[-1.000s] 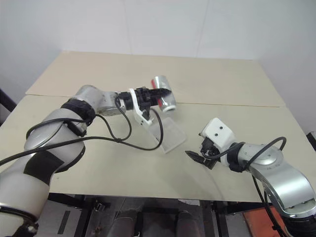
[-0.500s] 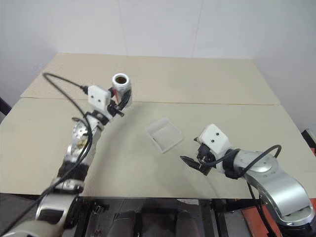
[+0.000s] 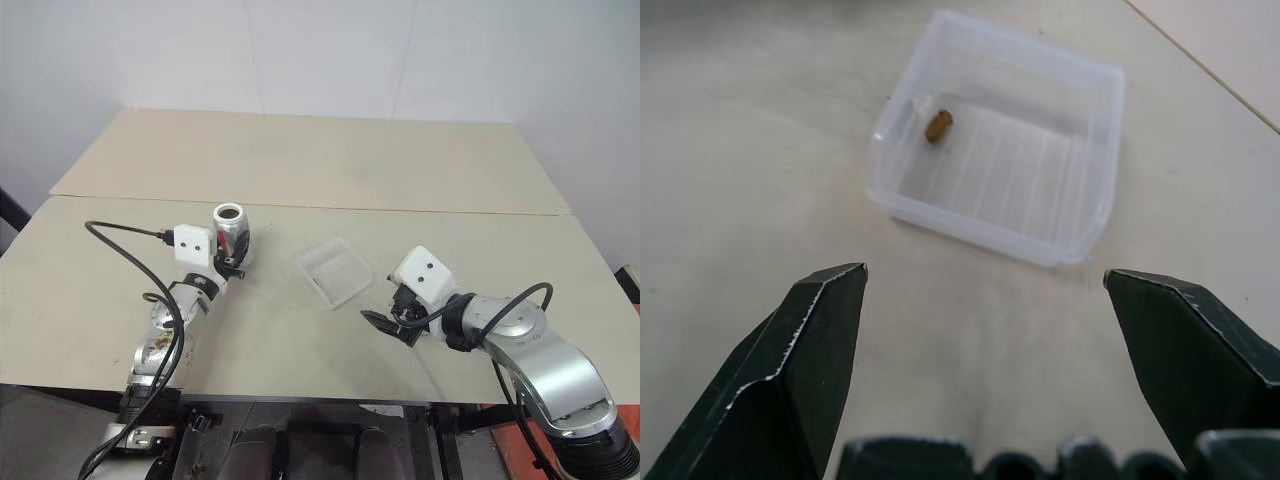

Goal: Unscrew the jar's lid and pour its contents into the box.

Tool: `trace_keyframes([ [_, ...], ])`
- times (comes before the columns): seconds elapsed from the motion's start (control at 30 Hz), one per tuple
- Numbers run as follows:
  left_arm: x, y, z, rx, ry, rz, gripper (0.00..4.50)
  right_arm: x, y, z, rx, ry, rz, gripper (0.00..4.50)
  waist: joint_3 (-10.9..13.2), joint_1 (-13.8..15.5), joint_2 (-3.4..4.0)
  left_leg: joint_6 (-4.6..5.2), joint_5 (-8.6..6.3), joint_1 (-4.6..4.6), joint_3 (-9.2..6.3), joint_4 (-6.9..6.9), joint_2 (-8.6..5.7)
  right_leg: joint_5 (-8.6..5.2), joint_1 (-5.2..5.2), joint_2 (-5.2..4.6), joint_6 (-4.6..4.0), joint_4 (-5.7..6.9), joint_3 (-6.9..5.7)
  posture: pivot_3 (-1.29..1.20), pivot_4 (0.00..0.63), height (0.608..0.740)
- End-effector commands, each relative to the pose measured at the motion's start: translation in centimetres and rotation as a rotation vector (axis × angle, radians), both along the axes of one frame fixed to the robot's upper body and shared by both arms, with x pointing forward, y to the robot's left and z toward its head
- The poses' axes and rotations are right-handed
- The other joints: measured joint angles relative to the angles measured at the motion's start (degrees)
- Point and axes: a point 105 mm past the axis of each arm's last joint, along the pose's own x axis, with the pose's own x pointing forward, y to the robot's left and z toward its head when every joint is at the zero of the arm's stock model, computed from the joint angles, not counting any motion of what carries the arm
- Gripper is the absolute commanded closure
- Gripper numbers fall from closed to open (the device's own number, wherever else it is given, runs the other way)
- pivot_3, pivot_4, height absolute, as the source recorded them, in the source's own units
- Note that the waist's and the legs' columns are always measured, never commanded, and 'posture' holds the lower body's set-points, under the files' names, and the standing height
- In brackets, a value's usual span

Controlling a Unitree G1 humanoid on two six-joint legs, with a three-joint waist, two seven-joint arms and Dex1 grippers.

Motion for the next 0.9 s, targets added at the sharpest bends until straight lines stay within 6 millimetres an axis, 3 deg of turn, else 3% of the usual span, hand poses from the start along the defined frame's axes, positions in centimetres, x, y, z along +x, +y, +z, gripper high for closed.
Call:
trace_keyframes([
  [0.03,-0.2,0.6,1.2,0.0,-0.078,0.028,2.6,0.2,0.4,1.2,-0.003,-0.064,0.036,0.09,0.0,0.02,0.0,0.0,0.0,0.0,0.0,0.0,0.0,0.0,0.0,0.0,0.0,0.0,0.0,0.0,0.15,0.74],
  [0.37,-0.7,0.2,0.3,0.02,-0.09,-0.014,2.6,0.3,0.7,1.6,0.009,-0.065,0.059,0.09,0.0,0.04,0.0,0.0,0.0,-0.01,0.0,-0.02,0.0,0.0,0.0,0.0,-0.01,-0.04,-0.01,0.0,0.15,0.74],
  [0.63,-0.7,0.4,-0.5,-0.006,-0.058,-0.013,0.02,0.5,0.7,1.5,0.002,-0.07,0.052,0.0,0.0,0.02,0.0,0.0,0.0,-0.01,0.0,-0.03,0.0,0.0,-0.01,0.0,-0.01,-0.05,0.0,0.0,0.15,0.74],
  [0.9,-0.9,0.7,-0.1,0.002,-0.075,-0.002,0.02,0.4,0.6,1.4,0.003,-0.063,0.05,0.0,0.0,0.02,0.0,0.0,0.0,-0.02,0.0,-0.04,0.0,0.0,-0.02,-0.01,-0.01,-0.06,-0.01,0.0,0.15,0.74],
])
